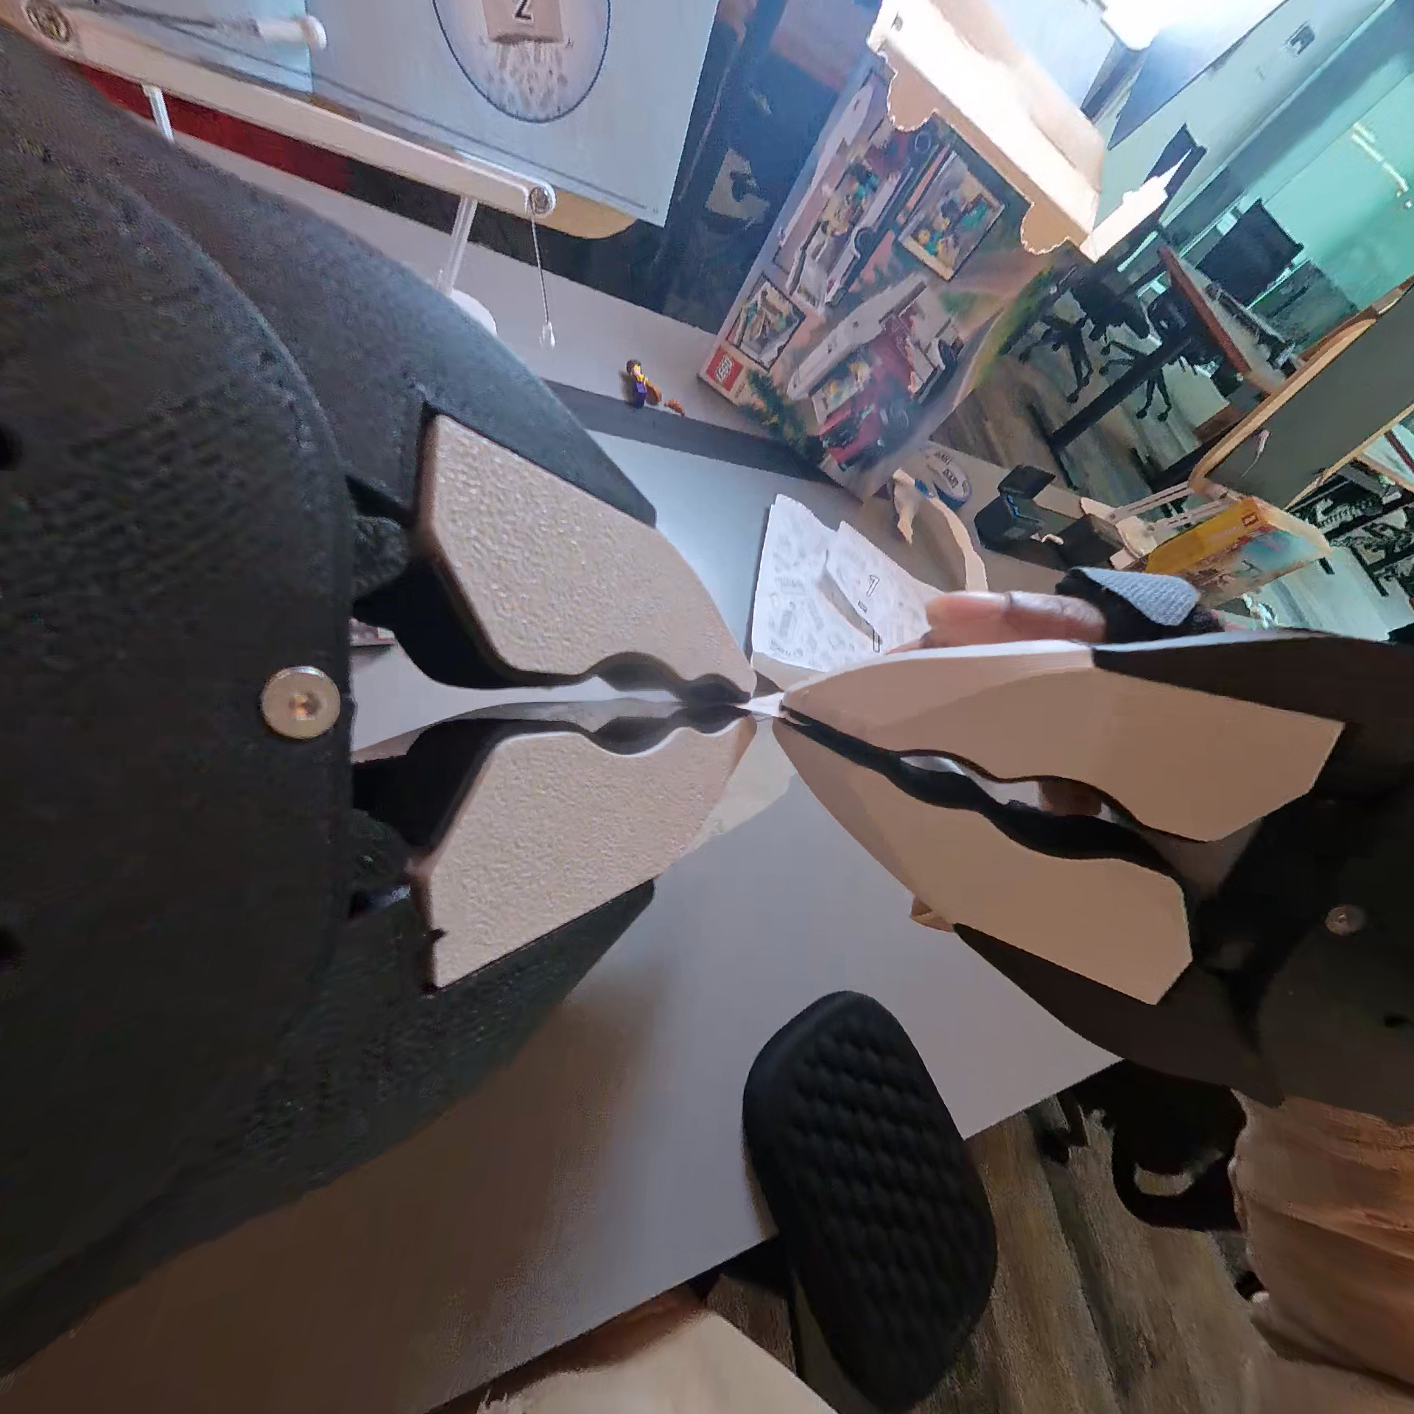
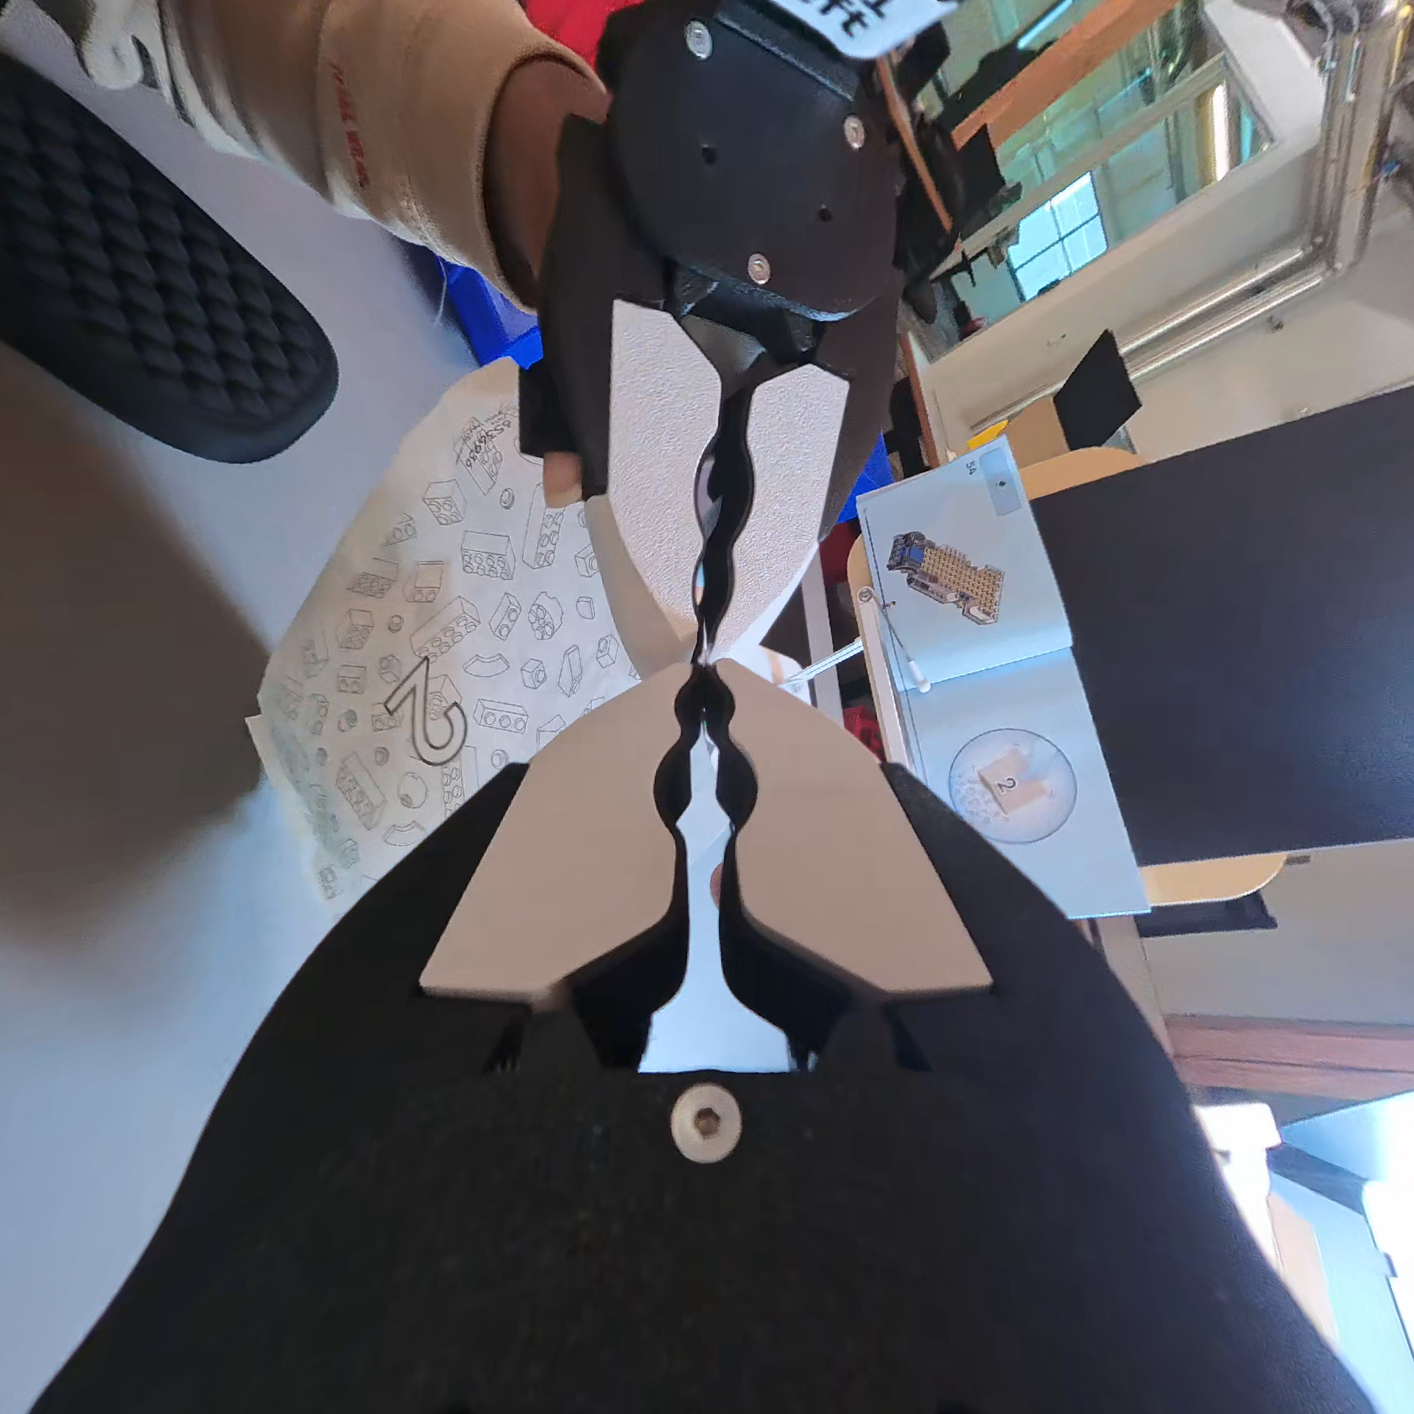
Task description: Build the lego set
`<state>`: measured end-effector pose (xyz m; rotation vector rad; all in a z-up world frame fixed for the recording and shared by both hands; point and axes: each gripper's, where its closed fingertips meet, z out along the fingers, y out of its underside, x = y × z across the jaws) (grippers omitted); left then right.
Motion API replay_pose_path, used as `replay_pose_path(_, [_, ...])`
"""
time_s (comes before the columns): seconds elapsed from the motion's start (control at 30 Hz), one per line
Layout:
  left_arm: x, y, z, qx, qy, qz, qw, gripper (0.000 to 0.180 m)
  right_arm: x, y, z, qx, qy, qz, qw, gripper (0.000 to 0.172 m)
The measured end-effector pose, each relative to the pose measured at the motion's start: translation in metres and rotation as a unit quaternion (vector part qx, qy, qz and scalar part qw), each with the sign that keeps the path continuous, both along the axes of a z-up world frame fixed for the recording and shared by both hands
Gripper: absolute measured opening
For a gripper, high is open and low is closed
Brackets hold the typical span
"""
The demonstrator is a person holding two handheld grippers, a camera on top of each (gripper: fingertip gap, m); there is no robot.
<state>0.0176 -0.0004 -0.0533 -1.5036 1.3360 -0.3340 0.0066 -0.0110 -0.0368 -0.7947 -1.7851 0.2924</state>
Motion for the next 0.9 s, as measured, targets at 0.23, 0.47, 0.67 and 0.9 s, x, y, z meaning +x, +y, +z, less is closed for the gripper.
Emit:
replay_pose_path(0.23, [-0.002, 0.002, 0.011, 0.049, -0.01, 0.012, 0.999, 0.001, -0.004, 0.002, 0.009, -0.116, -0.006, -0.04, 0.992, 0.0])
replay_pose_path(0.47, [-0.003, 0.003, 0.008, 0.08, 0.013, 0.019, 0.997, 0.0, -0.004, 0.002, 0.002, -0.171, -0.021, -0.042, 0.984, 0.0])
replay_pose_path(0.67, [-0.003, -0.004, 0.008, 0.01, -0.016, -0.008, 1.0, 0.0, -0.005, -0.003, 0.004, -0.146, -0.014, -0.019, 0.989, 0.0])
replay_pose_path(0.9, [-0.007, -0.025, 0.016, -0.182, -0.125, -0.106, 0.97, 0.0, -0.012, -0.015, 0.013, -0.026, 0.025, 0.03, 0.999, 0.0])
